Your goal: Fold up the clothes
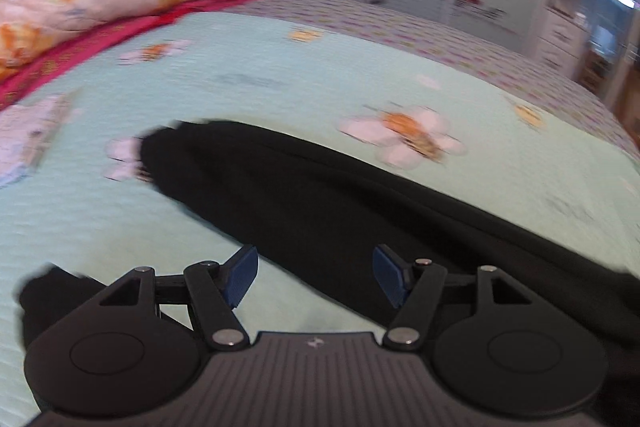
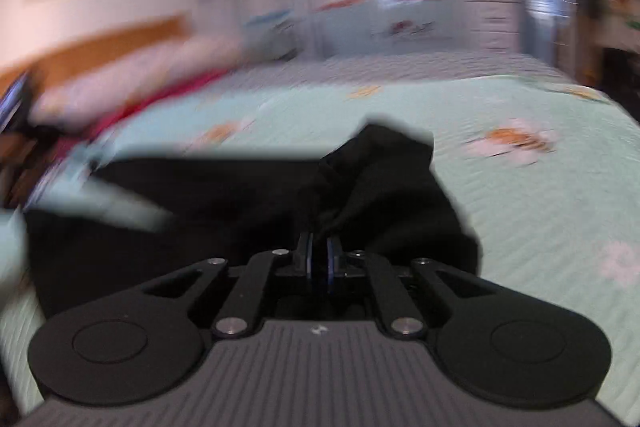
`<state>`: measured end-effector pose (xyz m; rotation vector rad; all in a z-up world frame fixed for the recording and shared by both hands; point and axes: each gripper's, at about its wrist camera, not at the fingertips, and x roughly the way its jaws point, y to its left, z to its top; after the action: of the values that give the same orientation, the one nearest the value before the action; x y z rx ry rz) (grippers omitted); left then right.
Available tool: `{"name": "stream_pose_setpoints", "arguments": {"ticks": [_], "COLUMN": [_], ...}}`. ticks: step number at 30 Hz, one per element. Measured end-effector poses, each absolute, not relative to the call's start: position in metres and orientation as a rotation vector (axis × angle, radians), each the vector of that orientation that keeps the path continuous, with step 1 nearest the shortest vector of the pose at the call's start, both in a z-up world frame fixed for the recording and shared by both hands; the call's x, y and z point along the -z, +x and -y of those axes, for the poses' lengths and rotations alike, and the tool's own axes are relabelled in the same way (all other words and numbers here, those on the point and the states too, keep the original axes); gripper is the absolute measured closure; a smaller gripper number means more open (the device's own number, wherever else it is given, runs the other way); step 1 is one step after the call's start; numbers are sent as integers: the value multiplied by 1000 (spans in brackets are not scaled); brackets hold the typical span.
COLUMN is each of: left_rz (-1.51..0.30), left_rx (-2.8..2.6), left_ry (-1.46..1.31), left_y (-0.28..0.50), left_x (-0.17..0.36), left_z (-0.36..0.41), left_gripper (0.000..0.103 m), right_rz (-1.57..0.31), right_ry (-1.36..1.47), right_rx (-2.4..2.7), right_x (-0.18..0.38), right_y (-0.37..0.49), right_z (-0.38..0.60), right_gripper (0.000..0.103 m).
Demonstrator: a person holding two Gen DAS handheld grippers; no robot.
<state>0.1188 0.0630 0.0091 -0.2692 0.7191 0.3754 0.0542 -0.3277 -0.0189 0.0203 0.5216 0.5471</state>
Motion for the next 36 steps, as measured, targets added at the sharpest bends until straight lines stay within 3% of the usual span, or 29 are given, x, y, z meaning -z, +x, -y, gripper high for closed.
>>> {"name": "stream_pose_setpoints", "arguments": {"ticks": [14,17,21,23,25,26,32,36], "left_rz": [-673,-784,-819,-825,-831,-832,-839,-845], "left_rx": [491,472,451,454,454,451,437,439], "left_ry": [-205,-125,-100,-115,-126,-128,-126,-120], "left_y": [131,151,159,162,165,164,153,154], "left_x": [9,36,57,57,56,56,59,61], "left_z": [168,204,203,197,193,193,189,188], "left_gripper": [36,36,35,35,35,35,36,36], "right_rz": [-647,-652,-577,-503,-437,-429,-506,-525], "right_ry": [133,124,141,147,66,-4,-236,-202], "right_rx": [-509,-486,-487,-438,-335,-312,-305,-389], "right_x": [42,43,15,-2,-14,-13,10,17], "right_y": [62,54,33,30,36,44,98,103], "right_z": [331,331,356,376,386,382,366,366], "right_gripper": [96,95,93,84,65,62,61,61]}}
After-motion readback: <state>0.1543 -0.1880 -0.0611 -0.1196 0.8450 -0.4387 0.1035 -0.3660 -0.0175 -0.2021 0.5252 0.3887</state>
